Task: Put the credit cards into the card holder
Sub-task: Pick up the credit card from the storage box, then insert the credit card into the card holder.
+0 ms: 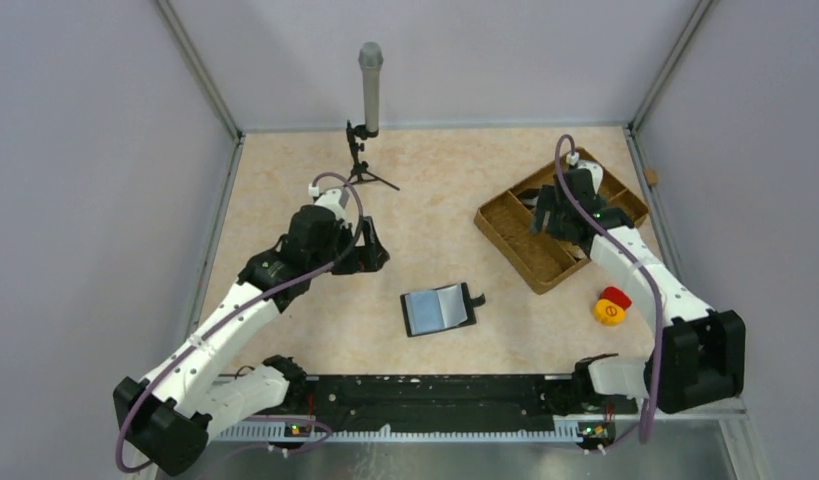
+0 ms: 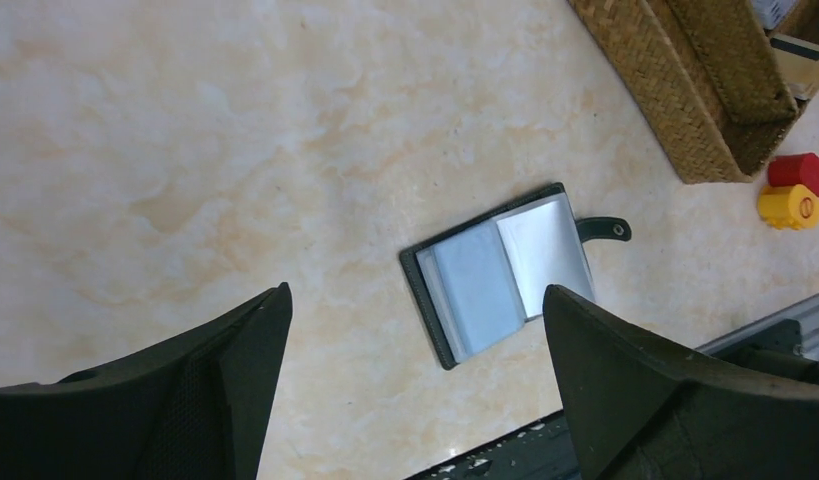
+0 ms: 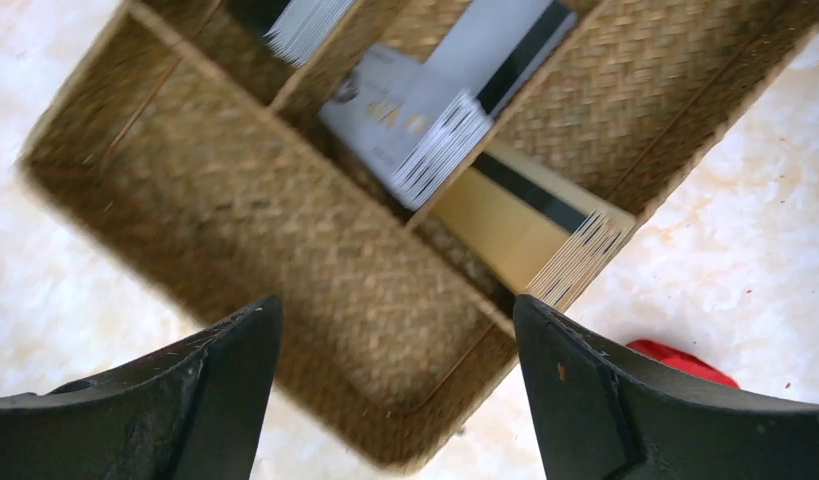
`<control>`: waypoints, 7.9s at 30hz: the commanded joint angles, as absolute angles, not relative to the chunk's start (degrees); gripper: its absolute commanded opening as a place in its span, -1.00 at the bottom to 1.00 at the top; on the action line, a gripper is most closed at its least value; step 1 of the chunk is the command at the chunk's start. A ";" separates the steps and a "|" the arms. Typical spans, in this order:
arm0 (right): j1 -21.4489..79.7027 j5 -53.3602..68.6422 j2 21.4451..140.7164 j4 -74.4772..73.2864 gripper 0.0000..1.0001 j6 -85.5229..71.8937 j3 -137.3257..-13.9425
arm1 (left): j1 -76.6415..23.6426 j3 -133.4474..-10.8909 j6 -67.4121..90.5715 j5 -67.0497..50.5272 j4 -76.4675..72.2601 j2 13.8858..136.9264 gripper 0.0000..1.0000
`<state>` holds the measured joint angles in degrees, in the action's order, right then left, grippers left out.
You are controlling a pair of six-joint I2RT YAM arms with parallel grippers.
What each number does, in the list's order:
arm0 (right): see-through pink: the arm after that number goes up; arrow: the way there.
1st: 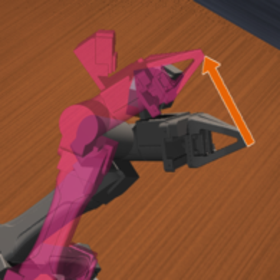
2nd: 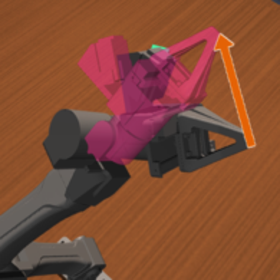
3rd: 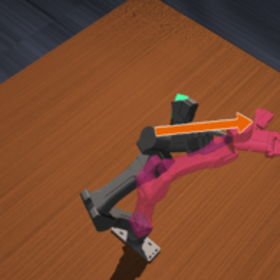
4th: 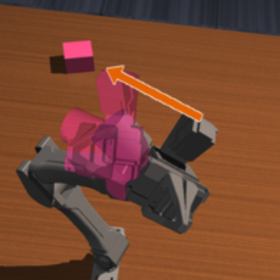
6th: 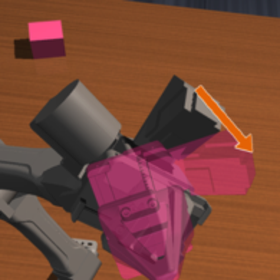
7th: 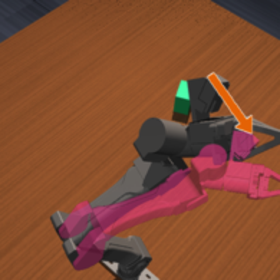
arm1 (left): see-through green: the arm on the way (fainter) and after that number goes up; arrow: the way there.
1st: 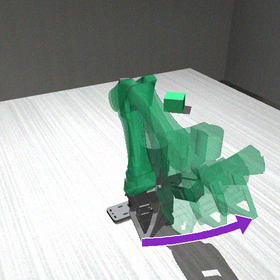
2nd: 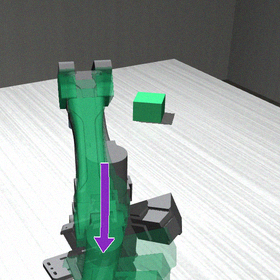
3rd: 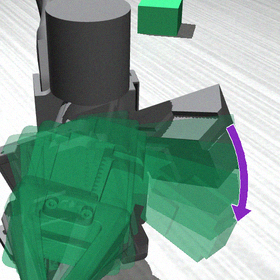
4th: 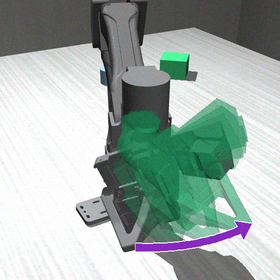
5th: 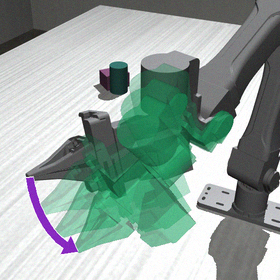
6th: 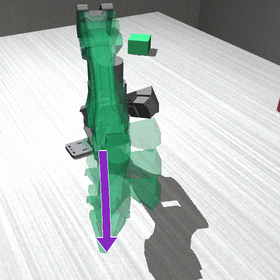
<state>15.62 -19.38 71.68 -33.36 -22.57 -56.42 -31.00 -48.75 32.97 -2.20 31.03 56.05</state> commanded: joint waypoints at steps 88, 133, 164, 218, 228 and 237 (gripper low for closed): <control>22.18 46.65 57.09 -13.36 -1.00 -18.46 -43.72 | -27.35 -31.90 36.83 -42.36 -2.05 51.51 0.92; 36.78 48.50 59.23 27.37 -0.83 -46.54 -27.85 | -46.10 -20.24 55.96 -30.48 -38.60 55.38 -1.00; 34.01 34.07 84.32 15.47 -1.00 -41.28 -28.46 | -44.69 -22.51 58.27 -4.91 0.44 66.24 0.41; 40.24 26.99 95.57 10.73 -0.89 -45.58 -34.51 | -44.47 -23.34 56.80 -8.11 -4.13 74.20 -0.26; 41.60 16.98 89.31 -7.33 -0.51 -38.10 -42.17 | -44.52 -23.16 56.27 -6.56 -3.23 73.01 -0.24; 43.15 11.53 85.70 -15.49 -0.15 -33.96 -46.50 | -44.38 -23.64 56.19 -5.05 -2.39 70.98 -0.21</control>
<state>42.24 15.38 88.97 -10.96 -36.97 -44.10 -44.29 -23.05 57.28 -7.51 -3.86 72.23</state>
